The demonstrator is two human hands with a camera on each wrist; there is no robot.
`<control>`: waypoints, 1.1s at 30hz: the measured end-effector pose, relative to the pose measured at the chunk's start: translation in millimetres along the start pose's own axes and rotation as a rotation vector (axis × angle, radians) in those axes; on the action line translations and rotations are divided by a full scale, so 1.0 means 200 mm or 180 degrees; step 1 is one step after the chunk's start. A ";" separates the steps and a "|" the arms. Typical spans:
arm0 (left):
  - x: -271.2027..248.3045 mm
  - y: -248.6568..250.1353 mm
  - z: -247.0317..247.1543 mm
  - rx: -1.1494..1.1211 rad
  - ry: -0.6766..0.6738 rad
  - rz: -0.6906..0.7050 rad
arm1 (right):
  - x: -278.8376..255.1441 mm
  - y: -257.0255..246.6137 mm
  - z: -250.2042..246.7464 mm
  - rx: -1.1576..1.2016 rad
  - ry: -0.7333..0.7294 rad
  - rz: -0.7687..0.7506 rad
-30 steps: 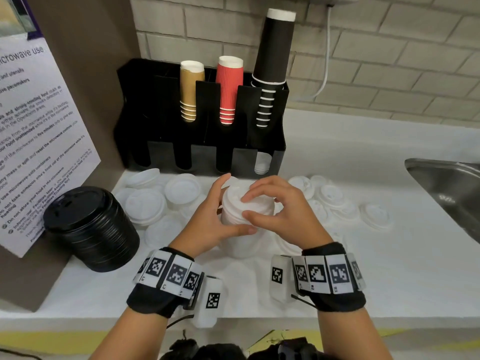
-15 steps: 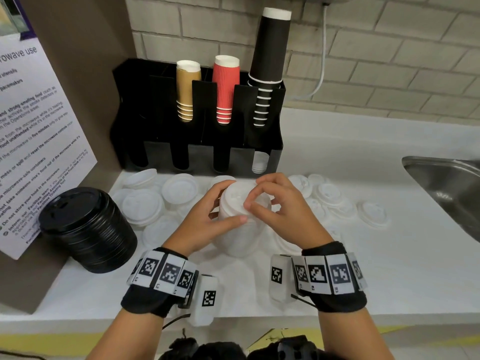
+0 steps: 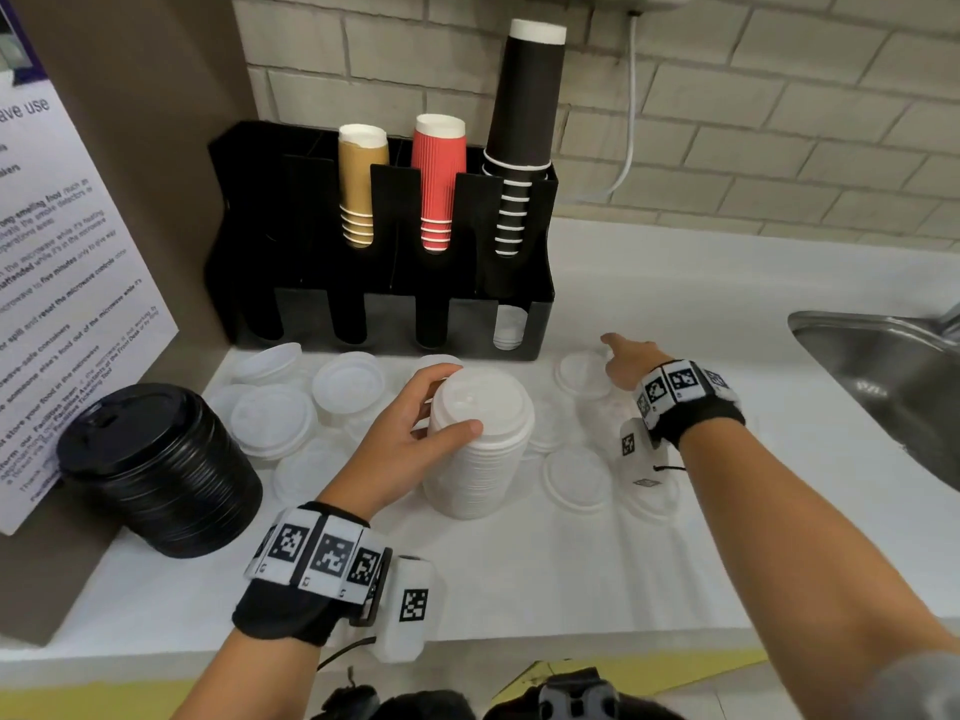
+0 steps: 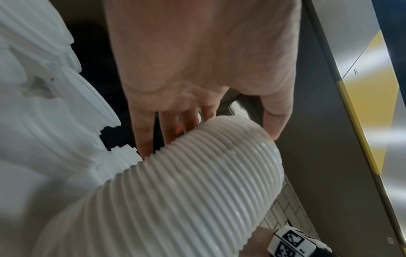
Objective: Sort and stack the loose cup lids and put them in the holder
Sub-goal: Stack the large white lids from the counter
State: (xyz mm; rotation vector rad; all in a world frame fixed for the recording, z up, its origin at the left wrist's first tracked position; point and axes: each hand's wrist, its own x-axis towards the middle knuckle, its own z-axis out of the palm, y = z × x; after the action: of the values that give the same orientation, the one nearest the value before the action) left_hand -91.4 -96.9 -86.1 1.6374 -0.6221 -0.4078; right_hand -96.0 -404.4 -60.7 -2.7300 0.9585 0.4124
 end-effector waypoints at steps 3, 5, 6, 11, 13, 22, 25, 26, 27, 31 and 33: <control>0.00 -0.01 0.00 -0.0016 -0.0001 0.0001 | 0.08 -0.01 0.00 0.0121 -0.0060 -0.0358; 0.00 -0.01 -0.01 -0.0020 -0.0009 0.0013 | 0.10 0.02 -0.04 0.0516 0.0011 -0.0457; 0.00 -0.01 -0.01 -0.0025 -0.0020 0.0012 | 0.11 0.06 -0.06 0.0612 0.0111 -0.0363; 0.00 0.00 -0.02 -0.0018 -0.0048 0.0014 | 0.12 0.30 -0.07 0.0443 0.0311 0.0514; 0.00 0.00 -0.02 -0.0017 -0.0058 0.0007 | 0.08 0.29 -0.06 0.0904 0.0006 0.0470; 0.00 0.03 -0.01 -0.0021 -0.0033 -0.0046 | -0.24 0.24 -0.16 0.3710 0.0348 -0.0156; 0.00 0.04 -0.01 -0.0040 -0.0025 -0.0081 | -0.40 0.14 -0.07 0.3787 0.0235 -0.0536; 0.00 0.04 -0.01 -0.0046 -0.0020 -0.0096 | -0.46 0.08 -0.02 0.3791 0.0137 -0.0649; 0.00 0.04 0.00 -0.0052 -0.0010 -0.0119 | -0.50 0.02 0.03 0.3801 0.0028 -0.0728; 0.00 0.04 0.01 -0.0125 0.0042 -0.0267 | -0.63 -0.18 0.20 0.3763 -0.0246 -0.0795; 0.00 0.03 0.03 -0.0219 0.0051 -0.0409 | -0.67 -0.25 0.25 0.3834 -0.0348 -0.0750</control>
State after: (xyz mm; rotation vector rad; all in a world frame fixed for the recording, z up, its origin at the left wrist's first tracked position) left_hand -95.4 -101.4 -80.2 1.6182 -0.4873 -0.5039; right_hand -174.1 -274.7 -56.7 -1.6497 0.5396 -0.0776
